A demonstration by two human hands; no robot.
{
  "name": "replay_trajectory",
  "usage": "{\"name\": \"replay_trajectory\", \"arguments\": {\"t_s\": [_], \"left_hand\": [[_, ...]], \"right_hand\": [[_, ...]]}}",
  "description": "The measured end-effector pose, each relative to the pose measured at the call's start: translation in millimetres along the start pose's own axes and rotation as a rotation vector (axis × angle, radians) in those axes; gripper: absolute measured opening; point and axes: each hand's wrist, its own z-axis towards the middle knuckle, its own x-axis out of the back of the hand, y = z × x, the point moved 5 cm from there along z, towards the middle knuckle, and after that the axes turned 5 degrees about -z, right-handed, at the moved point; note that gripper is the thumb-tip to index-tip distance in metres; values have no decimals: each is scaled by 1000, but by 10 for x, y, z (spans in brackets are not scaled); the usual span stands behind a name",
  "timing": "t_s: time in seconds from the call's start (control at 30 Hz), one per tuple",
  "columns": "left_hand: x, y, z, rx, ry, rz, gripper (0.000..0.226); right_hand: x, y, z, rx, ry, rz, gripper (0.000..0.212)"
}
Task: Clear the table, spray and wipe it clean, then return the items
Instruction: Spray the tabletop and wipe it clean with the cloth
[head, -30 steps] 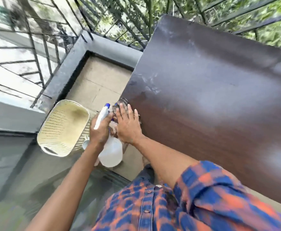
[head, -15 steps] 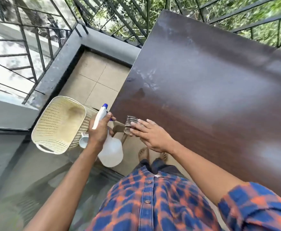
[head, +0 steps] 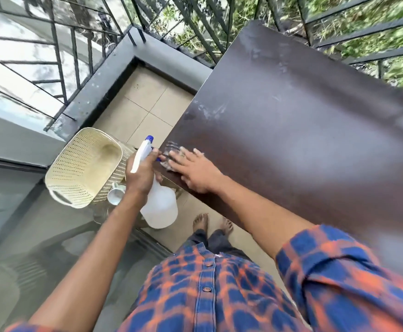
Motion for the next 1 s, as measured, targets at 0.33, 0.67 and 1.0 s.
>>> {"name": "replay_trajectory", "arguments": {"t_s": [0.33, 0.67, 1.0], "left_hand": [[2, 46, -9, -30, 66, -145, 14], [299, 39, 151, -17, 211, -158, 16], [-77, 287, 536, 105, 77, -181, 15]], "right_hand": [[394, 1356, -166, -330, 183, 77, 61], [-22, -161, 305, 278, 26, -55, 66], [823, 1939, 621, -494, 304, 142, 58]]}}
